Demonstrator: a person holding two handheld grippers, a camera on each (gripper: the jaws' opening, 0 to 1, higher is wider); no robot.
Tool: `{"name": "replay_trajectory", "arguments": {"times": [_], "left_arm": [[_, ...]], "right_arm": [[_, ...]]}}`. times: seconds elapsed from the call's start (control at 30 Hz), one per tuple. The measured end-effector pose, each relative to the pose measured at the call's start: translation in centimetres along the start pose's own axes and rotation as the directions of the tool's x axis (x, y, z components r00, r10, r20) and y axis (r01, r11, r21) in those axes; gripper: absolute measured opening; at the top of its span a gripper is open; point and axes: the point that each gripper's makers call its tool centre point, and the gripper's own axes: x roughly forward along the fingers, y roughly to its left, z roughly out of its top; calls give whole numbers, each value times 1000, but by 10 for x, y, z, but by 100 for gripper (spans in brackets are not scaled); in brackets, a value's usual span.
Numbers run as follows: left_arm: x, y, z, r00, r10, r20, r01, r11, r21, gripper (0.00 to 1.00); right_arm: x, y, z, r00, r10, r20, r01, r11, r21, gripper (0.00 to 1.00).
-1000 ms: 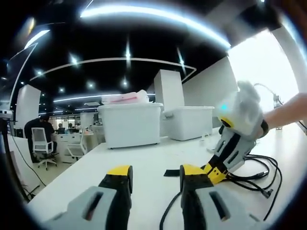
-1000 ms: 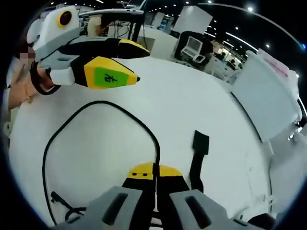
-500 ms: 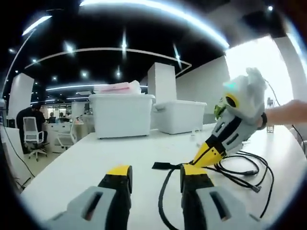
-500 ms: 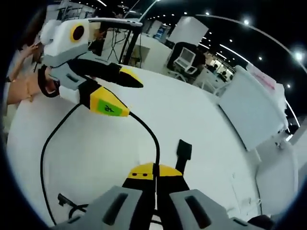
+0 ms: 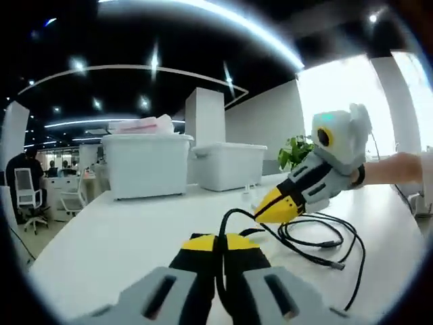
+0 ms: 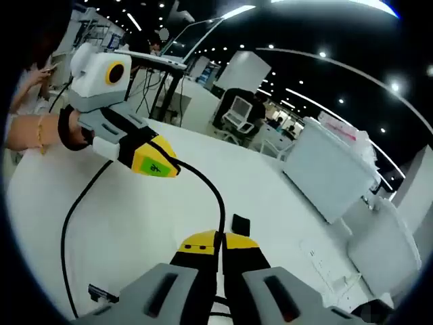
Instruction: Coil the Type-C to USB data cable on the desktop and secure it with Velcro straps.
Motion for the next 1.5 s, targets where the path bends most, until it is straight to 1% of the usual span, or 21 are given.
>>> {"name": "replay_trajectory", "arguments": {"times": [0.1,0.13,0.23,0.27,0.3,0.47,0.6,0.67,0.73,0.8,0.83,0.87,0.93,1.0,1.03,1.07,1.2,1.3,1.37,1.43,1.5], "left_arm": [[-4,-6,23,996,-20,84,16,998,55,4],[-5,-9,28,994,-29,102,23,998,63,4],[-6,-28,45,983,-85,160,68,992,105,4],[-6,-33,51,979,-94,180,74,991,112,4],[-6,-39,58,972,-111,208,86,988,126,4],[-2,-74,91,938,-191,289,158,978,133,4],[3,-100,116,906,-259,335,219,964,154,4],[4,-115,129,881,-310,358,268,950,163,4],[5,-130,143,851,-360,383,320,933,166,4],[5,-140,153,830,-389,399,346,921,179,4],[6,-145,157,821,-404,403,359,915,187,4],[8,-147,158,824,-404,397,359,914,187,4],[10,-154,161,817,-415,400,361,910,206,4],[10,-158,167,795,-422,436,378,906,189,4],[9,-160,169,780,-432,452,398,901,175,4],[8,-161,171,774,-434,461,403,899,170,4],[0,-158,172,762,-401,509,380,913,151,4],[1,-150,162,784,-358,508,331,932,147,4],[3,-148,153,797,-345,495,321,937,136,4],[6,-148,141,803,-344,487,336,936,106,4],[11,-151,131,810,-345,475,343,935,94,5]], "right_arm": [[-28,-15,5,991,-66,114,45,983,177,19],[-34,-20,6,986,-87,143,57,978,199,20],[-71,-33,6,949,-161,271,86,959,268,20],[-80,-36,4,937,-179,301,95,957,274,20],[-88,-33,1,933,-157,323,78,966,246,20],[-94,-21,-2,927,-108,359,6,962,274,23],[-87,-22,6,925,-112,362,7,960,279,24],[-85,-28,12,919,-132,371,24,959,282,24],[-85,-42,16,909,-190,372,73,949,307,23],[-81,-57,19,904,-228,363,82,923,375,19],[-80,-63,17,907,-234,349,83,914,398,3],[-78,-63,19,912,-213,350,42,898,438,4],[-78,-71,25,905,-210,369,39,906,421,3],[-91,-94,38,851,-315,421,163,919,359,2],[-97,-101,45,827,-342,446,193,918,346,2],[-105,-105,51,802,-370,470,228,915,331,2],[-137,-117,72,685,-472,556,391,881,266,2],[-140,-112,61,699,-500,511,379,865,329,2],[-144,-111,54,696,-514,501,350,852,388,2],[-151,-109,46,691,-519,504,279,834,476,2],[-155,-107,40,703,-496,510,197,824,531,2]]}}
